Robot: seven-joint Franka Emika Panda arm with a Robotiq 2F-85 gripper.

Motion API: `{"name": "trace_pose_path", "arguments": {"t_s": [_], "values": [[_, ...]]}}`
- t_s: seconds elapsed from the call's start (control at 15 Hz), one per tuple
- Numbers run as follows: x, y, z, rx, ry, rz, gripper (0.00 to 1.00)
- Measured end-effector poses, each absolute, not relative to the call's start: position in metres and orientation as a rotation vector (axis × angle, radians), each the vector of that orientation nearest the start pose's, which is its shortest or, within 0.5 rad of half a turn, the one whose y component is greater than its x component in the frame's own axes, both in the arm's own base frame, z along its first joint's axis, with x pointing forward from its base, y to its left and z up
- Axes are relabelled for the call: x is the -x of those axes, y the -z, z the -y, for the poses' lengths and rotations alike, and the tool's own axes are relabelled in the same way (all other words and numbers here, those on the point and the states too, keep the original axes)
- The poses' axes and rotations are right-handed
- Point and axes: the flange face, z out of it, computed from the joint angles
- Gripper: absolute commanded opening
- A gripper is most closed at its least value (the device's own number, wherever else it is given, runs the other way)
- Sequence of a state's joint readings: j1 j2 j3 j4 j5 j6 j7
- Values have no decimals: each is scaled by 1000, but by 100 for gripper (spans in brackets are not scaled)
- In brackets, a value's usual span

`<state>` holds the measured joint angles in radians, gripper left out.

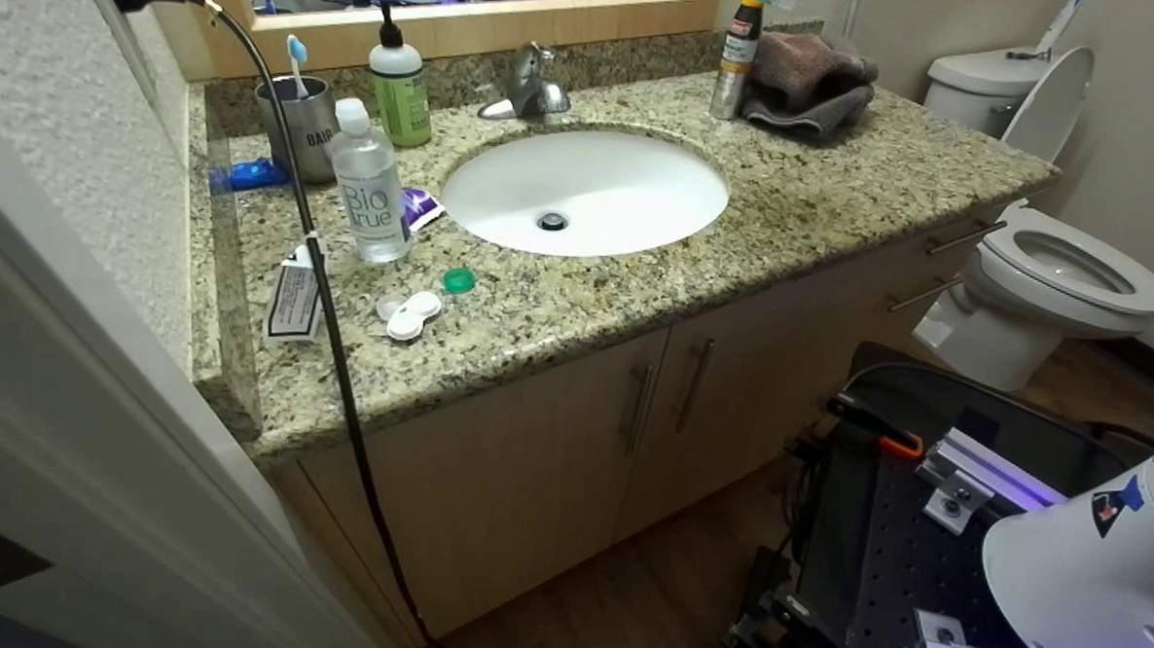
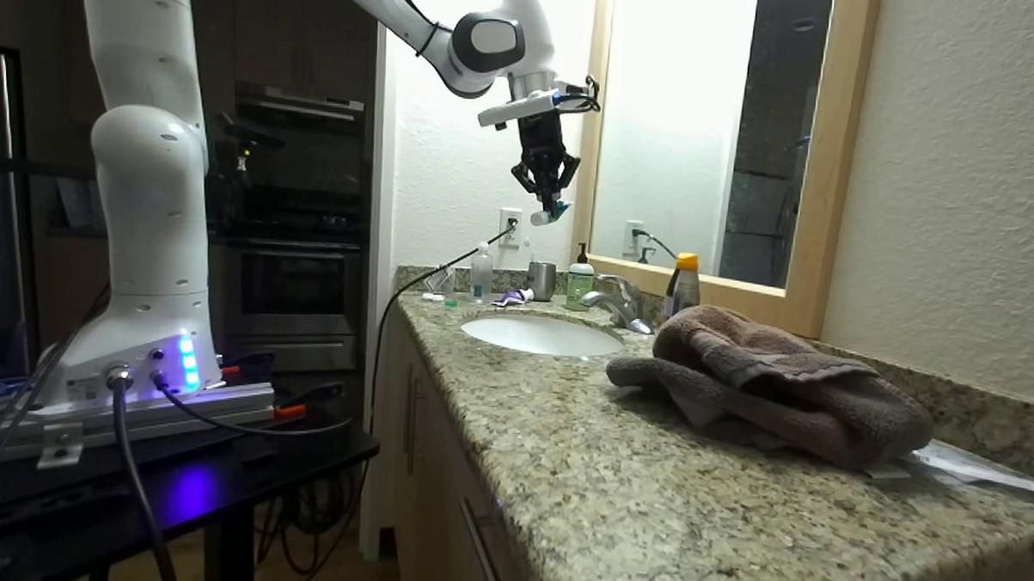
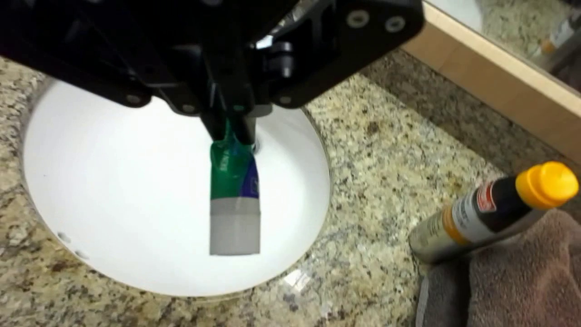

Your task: Get the green tube then put it the sink

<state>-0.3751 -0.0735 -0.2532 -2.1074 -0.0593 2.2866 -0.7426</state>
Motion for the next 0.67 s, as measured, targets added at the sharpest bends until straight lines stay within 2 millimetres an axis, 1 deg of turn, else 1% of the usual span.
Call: {"name": "trace_pose_path", "arguments": {"t_s": [0.2, 0.27, 0.33, 0.4, 0.47, 0.53, 0.67], "values": [[-454, -513, 293, 3305, 417, 351, 2], [-460, -521, 280, 3301, 456, 391, 2], [-467, -526, 265, 3293, 481, 425, 2], [-475, -525, 251, 3286, 503, 452, 2], [-482, -521, 237, 3283, 524, 473, 2], [-488, -513, 226, 3280, 539, 489, 2], [-497, -489, 208, 3282, 558, 506, 2]]}}
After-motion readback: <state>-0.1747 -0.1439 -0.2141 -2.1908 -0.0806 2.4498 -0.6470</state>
